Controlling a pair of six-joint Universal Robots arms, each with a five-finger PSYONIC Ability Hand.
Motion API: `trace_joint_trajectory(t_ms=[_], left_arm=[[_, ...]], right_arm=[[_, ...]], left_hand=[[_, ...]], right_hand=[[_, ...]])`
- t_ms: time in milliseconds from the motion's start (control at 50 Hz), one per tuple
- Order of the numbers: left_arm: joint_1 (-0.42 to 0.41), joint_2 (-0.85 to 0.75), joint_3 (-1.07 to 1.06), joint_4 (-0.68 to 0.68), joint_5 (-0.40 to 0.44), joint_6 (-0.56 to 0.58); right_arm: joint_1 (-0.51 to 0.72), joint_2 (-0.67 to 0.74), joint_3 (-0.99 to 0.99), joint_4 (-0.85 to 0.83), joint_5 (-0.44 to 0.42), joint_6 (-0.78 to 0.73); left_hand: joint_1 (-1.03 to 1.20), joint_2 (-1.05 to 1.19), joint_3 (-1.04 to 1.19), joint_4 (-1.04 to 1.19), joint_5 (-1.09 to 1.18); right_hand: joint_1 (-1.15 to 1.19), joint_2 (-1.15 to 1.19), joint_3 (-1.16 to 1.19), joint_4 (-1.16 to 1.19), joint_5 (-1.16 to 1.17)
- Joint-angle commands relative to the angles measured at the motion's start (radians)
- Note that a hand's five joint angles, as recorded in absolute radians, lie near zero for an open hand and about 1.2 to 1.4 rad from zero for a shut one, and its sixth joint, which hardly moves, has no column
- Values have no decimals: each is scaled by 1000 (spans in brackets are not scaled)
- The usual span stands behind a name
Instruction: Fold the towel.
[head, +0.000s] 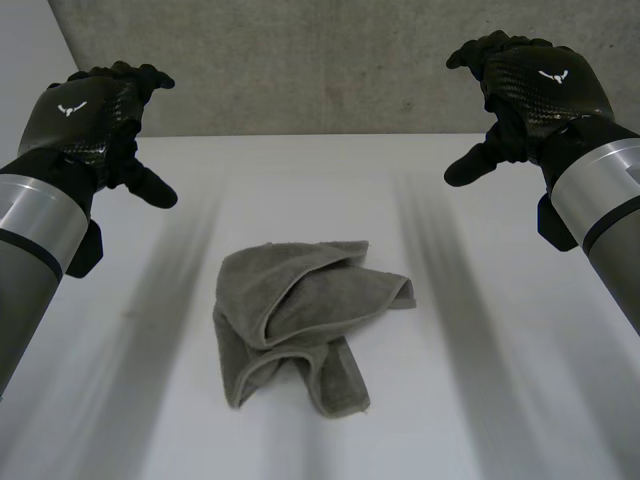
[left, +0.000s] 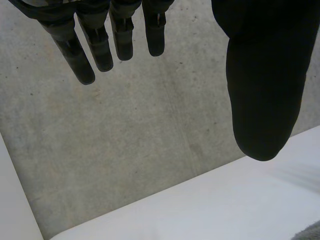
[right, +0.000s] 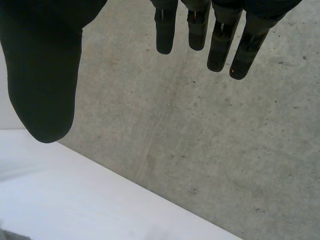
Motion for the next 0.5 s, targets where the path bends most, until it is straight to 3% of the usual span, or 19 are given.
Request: trace_joint_trajectory(t_ms=[20,500], left_arm=[[14,18,-34,27,-15,4],[14,14,-34,24,-15,4]], right_arm=[[-9,19,-15,-3,-18,-12],[-7,19,-12,-6,-19,-14]], left_hand=[[-97,-95,-95,-94,-92],[-76,-74,-75,-73,-72]], right_hand=[[-62,-58,-98,-102,-98],[-62,-58,-98,-102,-98]])
